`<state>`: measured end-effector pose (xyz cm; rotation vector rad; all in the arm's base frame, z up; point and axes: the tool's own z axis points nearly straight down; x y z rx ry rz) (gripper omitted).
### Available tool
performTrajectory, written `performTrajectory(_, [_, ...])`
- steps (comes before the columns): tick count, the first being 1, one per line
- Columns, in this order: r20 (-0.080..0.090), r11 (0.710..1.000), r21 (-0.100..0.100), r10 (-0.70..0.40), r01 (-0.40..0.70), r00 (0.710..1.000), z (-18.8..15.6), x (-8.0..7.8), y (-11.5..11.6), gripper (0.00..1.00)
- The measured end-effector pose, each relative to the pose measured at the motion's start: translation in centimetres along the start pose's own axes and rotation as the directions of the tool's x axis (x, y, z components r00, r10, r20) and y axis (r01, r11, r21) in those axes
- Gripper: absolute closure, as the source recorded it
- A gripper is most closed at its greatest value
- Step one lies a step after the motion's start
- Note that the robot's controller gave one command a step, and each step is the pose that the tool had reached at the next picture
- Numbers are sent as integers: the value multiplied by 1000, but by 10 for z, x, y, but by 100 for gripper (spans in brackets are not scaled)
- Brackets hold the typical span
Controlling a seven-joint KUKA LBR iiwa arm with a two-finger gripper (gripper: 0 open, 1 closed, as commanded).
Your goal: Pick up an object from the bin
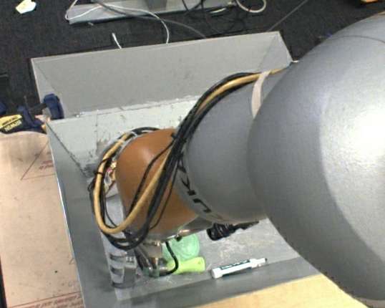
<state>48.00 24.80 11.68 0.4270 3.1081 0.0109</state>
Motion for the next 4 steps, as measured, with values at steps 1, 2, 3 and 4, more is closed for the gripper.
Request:
performTrajectory(1, [-2, 1000, 1, 0, 0, 1000, -27, 0, 0, 100])
performTrajectory(2, [-1, 1000, 0, 0, 0, 1000, -44, 0, 0, 100])
performTrajectory(3, [-4, 1000, 2, -2, 2, 1000, -85, 0, 0, 100])
performTrajectory(4, [-2, 1000, 0, -2, 2, 1000, -115, 0, 1, 100])
